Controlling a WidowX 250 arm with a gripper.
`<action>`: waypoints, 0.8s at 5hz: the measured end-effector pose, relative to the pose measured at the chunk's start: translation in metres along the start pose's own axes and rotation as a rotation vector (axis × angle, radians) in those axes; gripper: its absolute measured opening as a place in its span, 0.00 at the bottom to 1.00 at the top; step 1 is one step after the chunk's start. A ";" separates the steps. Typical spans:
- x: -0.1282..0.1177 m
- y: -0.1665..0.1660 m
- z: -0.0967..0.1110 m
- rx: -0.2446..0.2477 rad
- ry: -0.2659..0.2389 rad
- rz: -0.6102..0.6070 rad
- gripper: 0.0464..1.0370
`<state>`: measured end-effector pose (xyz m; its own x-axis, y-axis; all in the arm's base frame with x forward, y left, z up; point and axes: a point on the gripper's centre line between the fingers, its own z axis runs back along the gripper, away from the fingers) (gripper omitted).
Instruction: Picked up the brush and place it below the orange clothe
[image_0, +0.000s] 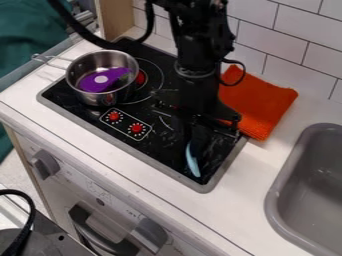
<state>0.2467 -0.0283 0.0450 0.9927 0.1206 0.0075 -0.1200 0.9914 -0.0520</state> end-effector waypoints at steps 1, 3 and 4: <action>-0.003 0.003 0.005 0.020 0.006 0.014 0.37; 0.004 0.002 0.045 0.054 -0.104 0.005 0.95; 0.016 -0.005 0.059 0.064 -0.142 -0.019 0.97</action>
<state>0.2620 -0.0285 0.1043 0.9835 0.1031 0.1489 -0.1062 0.9942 0.0135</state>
